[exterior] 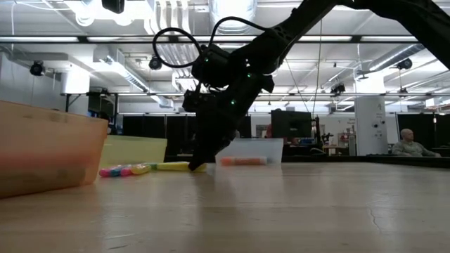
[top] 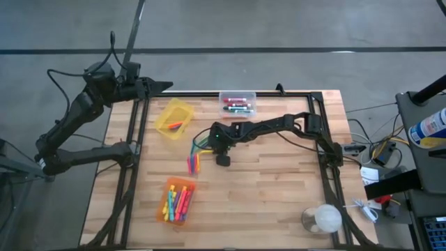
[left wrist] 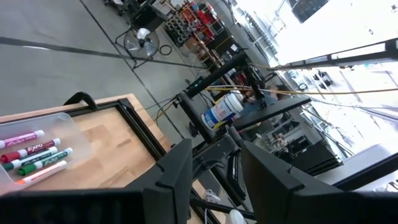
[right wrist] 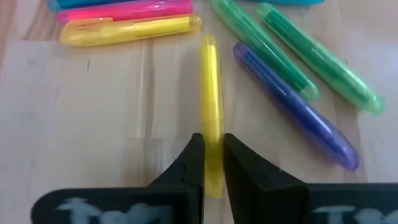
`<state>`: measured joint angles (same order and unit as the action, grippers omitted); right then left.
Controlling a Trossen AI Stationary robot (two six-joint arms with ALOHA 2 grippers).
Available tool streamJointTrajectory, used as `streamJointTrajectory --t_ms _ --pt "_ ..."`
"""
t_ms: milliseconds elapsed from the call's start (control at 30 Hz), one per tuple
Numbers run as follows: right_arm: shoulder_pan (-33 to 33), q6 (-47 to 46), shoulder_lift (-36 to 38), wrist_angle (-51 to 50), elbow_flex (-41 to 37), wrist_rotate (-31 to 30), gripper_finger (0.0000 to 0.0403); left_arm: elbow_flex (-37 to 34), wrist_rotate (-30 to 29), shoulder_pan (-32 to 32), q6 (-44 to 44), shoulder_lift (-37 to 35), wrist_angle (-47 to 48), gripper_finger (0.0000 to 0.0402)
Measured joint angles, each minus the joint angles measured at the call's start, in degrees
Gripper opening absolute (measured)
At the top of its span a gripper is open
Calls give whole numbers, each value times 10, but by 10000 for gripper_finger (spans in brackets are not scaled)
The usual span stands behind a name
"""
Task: Pick & Place Markers
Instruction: Put the right yellow pen into the yellow bin
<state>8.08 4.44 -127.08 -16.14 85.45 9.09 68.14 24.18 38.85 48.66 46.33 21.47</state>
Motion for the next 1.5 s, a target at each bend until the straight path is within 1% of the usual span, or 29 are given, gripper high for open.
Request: streamJointTrajectory --t_ms 167,300,533,700,800,900,1033,1133,1333,1500 --pt "-1 -54 14 -18 -2 4 29 0 0 0 0 0 0 131" --pt "-1 -77 34 -48 15 3 29 0 0 0 0 1 0 130" --pt "-2 -103 104 -76 78 17 29 0 3 0 -24 1 -4 130" --pt "-1 -141 155 -72 138 13 29 0 3 0 -40 4 -5 130" --pt "4 -167 172 -71 182 6 29 0 12 0 -34 6 -5 131" --pt "7 -178 176 -74 233 -11 29 0 43 -1 -25 14 -5 130" --pt "15 -175 174 -71 302 -17 29 0 48 -9 -22 22 -5 131" --pt "23 -180 160 -75 338 -16 29 0 48 -13 -22 27 -7 130" --pt "29 -212 139 -75 375 -14 29 0 44 -24 -21 33 -14 130" --pt "31 -214 131 -62 379 -16 29 0 41 -30 -21 37 -15 131"
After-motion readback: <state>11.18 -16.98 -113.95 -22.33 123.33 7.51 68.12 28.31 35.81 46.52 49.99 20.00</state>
